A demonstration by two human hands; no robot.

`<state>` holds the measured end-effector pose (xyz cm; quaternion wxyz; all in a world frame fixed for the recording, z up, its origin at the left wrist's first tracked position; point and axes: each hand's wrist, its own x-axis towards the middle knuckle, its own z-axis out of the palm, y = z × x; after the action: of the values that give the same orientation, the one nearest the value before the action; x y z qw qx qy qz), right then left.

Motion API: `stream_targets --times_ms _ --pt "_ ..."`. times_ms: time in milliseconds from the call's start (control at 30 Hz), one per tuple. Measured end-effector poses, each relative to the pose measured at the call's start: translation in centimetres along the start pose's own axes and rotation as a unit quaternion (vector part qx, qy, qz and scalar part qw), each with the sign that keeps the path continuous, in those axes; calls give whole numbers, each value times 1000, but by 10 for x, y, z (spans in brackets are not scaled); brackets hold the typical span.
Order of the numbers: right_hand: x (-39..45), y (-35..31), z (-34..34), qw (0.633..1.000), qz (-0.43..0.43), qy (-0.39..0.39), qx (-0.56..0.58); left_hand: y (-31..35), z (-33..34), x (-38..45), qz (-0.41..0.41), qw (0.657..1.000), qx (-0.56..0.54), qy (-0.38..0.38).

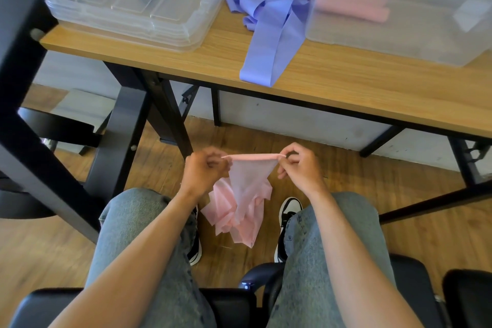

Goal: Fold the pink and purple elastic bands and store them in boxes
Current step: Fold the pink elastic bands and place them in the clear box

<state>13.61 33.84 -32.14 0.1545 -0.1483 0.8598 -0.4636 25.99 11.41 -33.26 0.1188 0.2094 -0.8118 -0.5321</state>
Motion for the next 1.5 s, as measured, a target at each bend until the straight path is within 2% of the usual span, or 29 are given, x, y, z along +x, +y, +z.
stream_targets --times_ms 167,367,500,633,800,867,1000,1100,1267,1400,1500 --pt "2 -5 -2 991 15 -9 132 5 -4 4 -51 988 -145 20" --pt "4 -2 -4 990 10 -9 143 4 -6 6 -46 985 -163 13" --pt "7 8 -2 997 17 -20 70 -3 -5 8 -47 995 -87 2" --pt "8 11 2 1000 5 -1 -6 -7 -3 4 49 997 52 -22" --pt "6 10 3 993 -22 34 -108 -8 2 4 45 995 80 -27" --pt "5 9 2 991 -28 38 -125 -8 3 3 12 998 44 -37" --pt "5 4 1 999 10 26 19 -3 3 6 -46 996 -67 -44" --pt "5 -1 -2 993 29 11 116 1 3 7 -85 987 -135 -22" --pt "3 1 -3 994 39 -10 104 0 0 5 -104 981 -161 -11" --pt "5 6 -2 997 53 -13 53 -8 0 8 -113 986 -113 -41" --pt "6 14 1 996 32 -23 -78 -18 2 8 -43 997 30 -59"
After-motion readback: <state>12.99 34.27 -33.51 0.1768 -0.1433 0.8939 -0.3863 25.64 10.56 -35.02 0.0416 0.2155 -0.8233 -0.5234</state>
